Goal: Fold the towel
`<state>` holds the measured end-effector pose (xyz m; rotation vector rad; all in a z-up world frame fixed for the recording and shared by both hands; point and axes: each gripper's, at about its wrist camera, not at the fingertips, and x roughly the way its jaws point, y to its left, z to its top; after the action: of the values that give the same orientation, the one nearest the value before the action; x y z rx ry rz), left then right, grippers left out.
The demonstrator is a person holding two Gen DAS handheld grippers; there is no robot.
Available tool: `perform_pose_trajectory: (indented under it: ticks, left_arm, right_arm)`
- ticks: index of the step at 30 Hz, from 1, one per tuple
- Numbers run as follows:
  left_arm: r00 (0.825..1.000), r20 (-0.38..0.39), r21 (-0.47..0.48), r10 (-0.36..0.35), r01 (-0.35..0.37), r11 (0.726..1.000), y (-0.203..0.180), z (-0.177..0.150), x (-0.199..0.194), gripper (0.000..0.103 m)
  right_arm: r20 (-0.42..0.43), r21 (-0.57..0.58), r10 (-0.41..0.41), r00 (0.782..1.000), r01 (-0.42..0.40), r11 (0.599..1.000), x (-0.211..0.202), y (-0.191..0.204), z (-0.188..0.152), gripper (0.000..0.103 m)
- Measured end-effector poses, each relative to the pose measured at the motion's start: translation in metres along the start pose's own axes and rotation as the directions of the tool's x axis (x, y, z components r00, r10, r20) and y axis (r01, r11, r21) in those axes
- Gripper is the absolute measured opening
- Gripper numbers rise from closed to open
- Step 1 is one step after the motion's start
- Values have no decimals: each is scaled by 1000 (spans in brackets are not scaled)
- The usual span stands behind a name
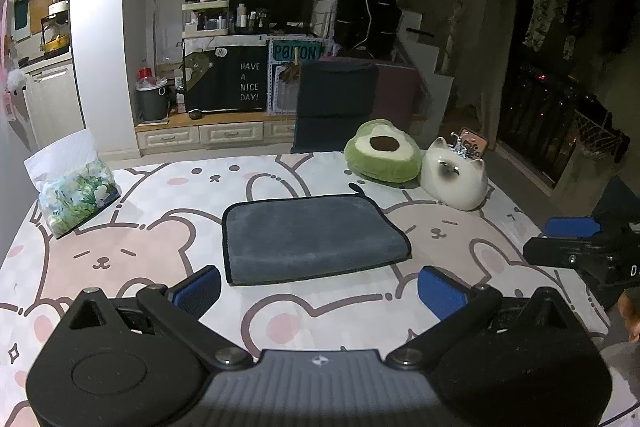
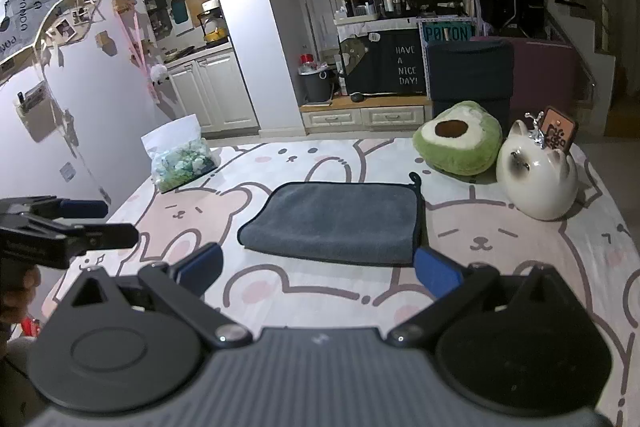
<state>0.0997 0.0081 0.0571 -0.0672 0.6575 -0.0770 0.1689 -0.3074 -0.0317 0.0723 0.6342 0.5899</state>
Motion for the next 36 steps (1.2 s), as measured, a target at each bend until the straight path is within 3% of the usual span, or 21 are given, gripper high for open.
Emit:
perform_pose_trajectory:
  ticks: [36]
  left_arm:
    - [998,21,-3,-57,57,998,-4,-60,-26,103]
  right_arm:
    - [40,-39,-11,999,13,999,-34,21,-50,103]
